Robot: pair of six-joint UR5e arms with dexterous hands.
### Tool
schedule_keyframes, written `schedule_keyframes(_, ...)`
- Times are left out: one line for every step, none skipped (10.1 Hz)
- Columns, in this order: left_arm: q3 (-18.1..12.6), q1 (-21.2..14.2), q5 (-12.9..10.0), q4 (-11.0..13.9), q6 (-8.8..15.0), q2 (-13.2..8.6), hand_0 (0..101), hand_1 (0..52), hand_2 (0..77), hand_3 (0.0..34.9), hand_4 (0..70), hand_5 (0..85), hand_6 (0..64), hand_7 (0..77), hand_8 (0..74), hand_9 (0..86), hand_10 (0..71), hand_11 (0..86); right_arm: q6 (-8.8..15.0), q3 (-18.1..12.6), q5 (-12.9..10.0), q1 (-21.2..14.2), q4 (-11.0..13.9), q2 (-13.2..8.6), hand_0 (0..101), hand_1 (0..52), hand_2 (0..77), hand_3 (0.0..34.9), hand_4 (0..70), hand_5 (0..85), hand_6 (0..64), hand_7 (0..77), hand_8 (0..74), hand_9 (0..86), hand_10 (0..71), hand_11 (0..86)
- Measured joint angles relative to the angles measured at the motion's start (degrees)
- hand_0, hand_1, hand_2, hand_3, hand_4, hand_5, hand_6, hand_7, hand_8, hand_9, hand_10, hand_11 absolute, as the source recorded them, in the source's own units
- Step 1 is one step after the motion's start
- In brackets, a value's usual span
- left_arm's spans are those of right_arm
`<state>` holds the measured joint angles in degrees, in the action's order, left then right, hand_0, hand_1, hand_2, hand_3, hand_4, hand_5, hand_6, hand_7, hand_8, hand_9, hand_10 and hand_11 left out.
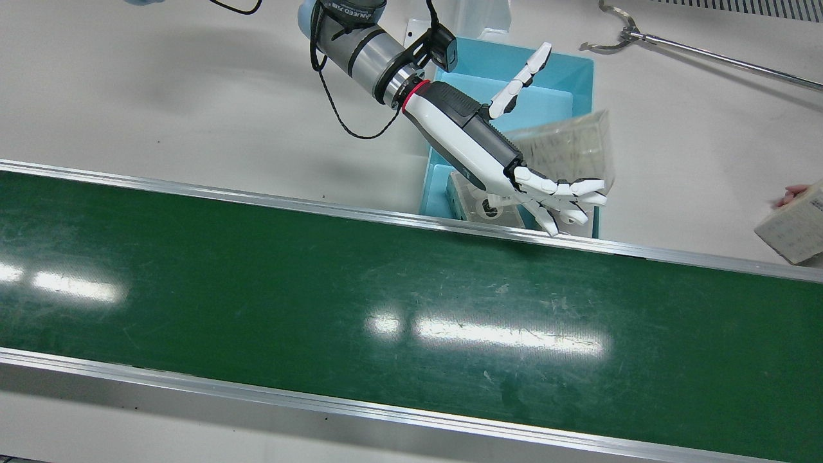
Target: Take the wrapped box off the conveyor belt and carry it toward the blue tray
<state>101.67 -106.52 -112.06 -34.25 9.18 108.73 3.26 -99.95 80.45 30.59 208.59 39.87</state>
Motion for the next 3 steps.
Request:
schedule_keyframes(0.0, 0.0, 0.0, 0.0, 0.0, 0.0, 0, 0.0, 1.1, 0.0, 0.0, 1.1, 0.5, 0.5, 0.5, 0.0, 0.5, 0.5, -0.3, 0.0, 0.6, 0.0, 0.0, 0.0, 49, 12.5, 2.2, 0.0, 12.5, 19.1, 9.8, 7.1, 10.4, 4.4, 0.0, 1.1)
schedule_keyframes(0.0, 0.0, 0.0, 0.0, 0.0, 0.0, 0, 0.0, 0.5, 0.0, 0.0, 1.1, 0.5, 0.5, 0.5, 0.5, 0.5, 0.5, -0.6, 0.0, 1.0, 0.1, 0.0, 0.0, 49, 10.9, 2.2, 0.0, 12.0, 25.6, 0.0, 7.1, 0.0, 6.5, 0.0, 1.1)
schedule_keyframes(0.0, 0.0, 0.0, 0.0, 0.0, 0.0, 0, 0.0, 0.5, 0.0, 0.0, 1.1, 0.5, 0.5, 0.5, 0.5, 0.5, 0.5, -0.8, 0.0, 1.2, 0.3, 0.1, 0.1, 49, 10.9, 2.2, 0.0, 12.0, 25.6, 0.0, 7.1, 0.0, 6.5, 0.0, 1.1)
